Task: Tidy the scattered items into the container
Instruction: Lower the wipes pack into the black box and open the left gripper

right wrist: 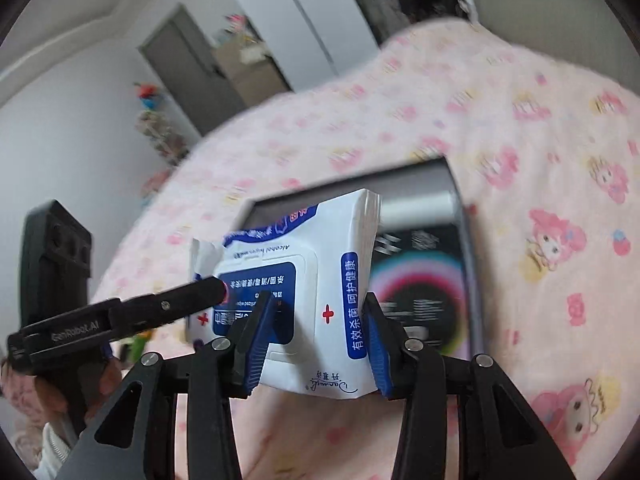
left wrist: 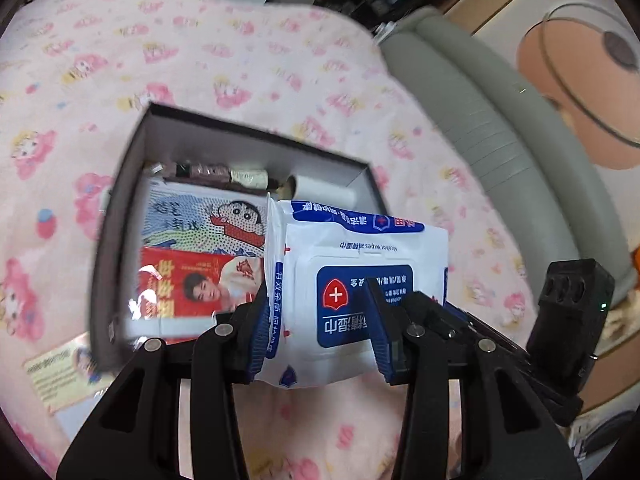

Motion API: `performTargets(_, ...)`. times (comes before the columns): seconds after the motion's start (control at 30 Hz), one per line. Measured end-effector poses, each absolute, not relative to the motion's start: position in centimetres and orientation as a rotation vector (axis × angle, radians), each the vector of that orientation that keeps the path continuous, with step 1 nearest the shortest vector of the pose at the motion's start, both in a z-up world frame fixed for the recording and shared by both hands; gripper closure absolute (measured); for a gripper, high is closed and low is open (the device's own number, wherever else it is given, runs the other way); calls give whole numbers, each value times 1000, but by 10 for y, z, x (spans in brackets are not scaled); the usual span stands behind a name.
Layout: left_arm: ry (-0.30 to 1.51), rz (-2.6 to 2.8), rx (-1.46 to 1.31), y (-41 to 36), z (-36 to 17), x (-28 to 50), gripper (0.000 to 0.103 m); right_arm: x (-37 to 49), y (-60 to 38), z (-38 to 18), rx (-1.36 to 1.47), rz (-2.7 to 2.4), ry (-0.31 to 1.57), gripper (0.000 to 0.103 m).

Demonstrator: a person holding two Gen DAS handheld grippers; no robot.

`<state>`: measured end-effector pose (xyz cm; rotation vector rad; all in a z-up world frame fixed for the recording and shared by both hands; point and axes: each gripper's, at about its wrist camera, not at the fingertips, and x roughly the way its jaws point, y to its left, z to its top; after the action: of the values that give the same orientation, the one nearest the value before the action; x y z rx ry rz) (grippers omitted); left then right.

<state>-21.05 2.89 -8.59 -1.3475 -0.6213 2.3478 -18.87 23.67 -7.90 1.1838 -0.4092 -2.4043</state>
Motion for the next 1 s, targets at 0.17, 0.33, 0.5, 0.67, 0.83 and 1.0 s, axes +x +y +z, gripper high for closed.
performTargets(0.17, -594, 2291, -1541, 47, -127, -237, 60, -212, 239, -109, 1359, -2433, -340, 61)
performTargets(0.33, -539, 2360, -1558, 45, -131, -235, 60, -207, 242, -108, 1348, -2547, -234, 60)
performTargets(0.5, -550, 2422, -1514, 42, -128, -232, 69, -197, 245, -88, 1160, -2667, -205, 60)
performTargets(0.67, -533, 2390, -1536, 53, -133, -230, 71, -205, 229, -109, 1297, -2555, -156, 62)
performTargets(0.83, -516, 2357, -1557, 63, -139, -229, 69, -199, 223, -122, 1366, -2538, -114, 62)
performTargets(1.0, -584, 2433, -1550, 49, -135, -227, 69, -193, 229, -112, 1336, -2576, -112, 62)
